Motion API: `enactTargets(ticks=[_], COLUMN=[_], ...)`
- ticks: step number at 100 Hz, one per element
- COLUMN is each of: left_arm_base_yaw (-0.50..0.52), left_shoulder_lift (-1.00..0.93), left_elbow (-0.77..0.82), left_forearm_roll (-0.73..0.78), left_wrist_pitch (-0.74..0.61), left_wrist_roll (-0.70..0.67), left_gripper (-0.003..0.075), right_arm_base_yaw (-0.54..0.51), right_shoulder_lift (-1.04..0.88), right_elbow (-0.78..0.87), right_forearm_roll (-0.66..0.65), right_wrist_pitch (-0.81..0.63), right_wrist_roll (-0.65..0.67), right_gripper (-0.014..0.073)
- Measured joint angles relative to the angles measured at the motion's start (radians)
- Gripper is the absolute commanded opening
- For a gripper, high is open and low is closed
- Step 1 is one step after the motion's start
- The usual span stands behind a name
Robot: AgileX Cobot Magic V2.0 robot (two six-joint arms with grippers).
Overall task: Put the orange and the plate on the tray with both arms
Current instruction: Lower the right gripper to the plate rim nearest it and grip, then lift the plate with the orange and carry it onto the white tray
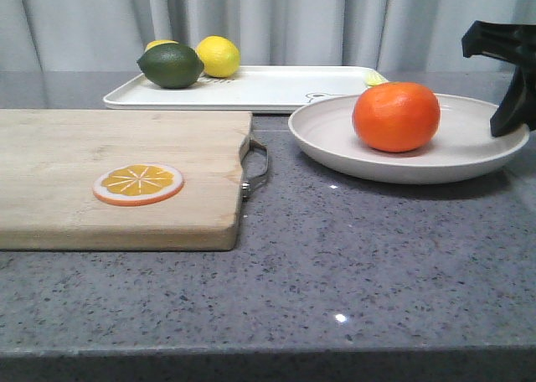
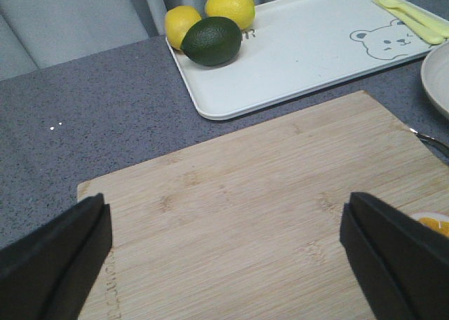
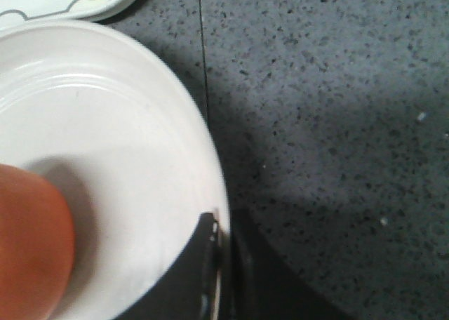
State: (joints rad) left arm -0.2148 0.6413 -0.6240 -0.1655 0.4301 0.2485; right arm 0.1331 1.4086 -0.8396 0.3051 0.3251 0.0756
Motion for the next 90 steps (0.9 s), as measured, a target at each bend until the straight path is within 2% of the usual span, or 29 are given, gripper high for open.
enactTargets(ticks=[21, 54, 90], left_arm_base_yaw=[0.000, 0.000, 0.000], left_shoulder_lift=[0.000, 0.000, 0.000], left_elbow=[0.000, 0.000, 0.000], left_forearm_roll=[0.000, 0.000, 0.000], left_wrist_pitch=[0.000, 0.000, 0.000], left_wrist_roll=[0.000, 0.000, 0.000], left_gripper=[0.0626, 0.0626, 0.0619], right_arm_base_yaw=[0.000, 0.000, 0.000], right_shoulder_lift=[-0.031, -0.025, 0.201], right_elbow=[-0.037, -0.240, -0.485], right_forearm_roll=[0.026, 0.050, 0.119], right_wrist_pitch=[0.068, 0.111, 0.128], right_wrist_roll=[-0.016, -0.020, -0.031], right_gripper=[-0.0102, -0.0102, -0.0102])
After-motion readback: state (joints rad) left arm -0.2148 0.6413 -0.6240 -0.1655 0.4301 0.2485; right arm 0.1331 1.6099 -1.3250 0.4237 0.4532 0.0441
